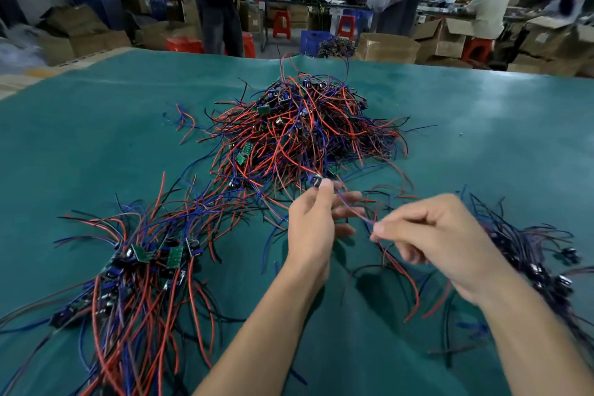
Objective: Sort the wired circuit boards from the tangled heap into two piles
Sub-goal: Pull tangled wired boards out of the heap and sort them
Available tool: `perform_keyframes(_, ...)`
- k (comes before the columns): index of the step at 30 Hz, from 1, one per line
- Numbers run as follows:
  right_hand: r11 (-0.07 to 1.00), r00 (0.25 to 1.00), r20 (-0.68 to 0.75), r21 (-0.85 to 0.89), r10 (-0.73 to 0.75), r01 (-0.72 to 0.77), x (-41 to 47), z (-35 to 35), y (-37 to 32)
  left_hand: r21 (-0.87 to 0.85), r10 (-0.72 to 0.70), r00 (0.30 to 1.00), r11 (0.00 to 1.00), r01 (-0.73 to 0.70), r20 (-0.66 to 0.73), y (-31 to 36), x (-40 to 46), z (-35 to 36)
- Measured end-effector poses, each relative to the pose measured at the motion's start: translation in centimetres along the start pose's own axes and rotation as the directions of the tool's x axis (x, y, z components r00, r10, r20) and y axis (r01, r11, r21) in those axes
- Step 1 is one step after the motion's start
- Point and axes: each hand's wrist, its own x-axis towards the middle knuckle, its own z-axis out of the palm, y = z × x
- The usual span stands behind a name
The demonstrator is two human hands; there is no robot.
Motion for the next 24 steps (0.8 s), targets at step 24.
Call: perform_keyframes(24, 0.967, 0.886, -0.451, 0.253, 0.107, 0.012, 0.2, -0.4, 3.9, 0.342, -0.174, 0.791, 0.938, -0.048, 0.587, -1.3, -1.0, -0.1)
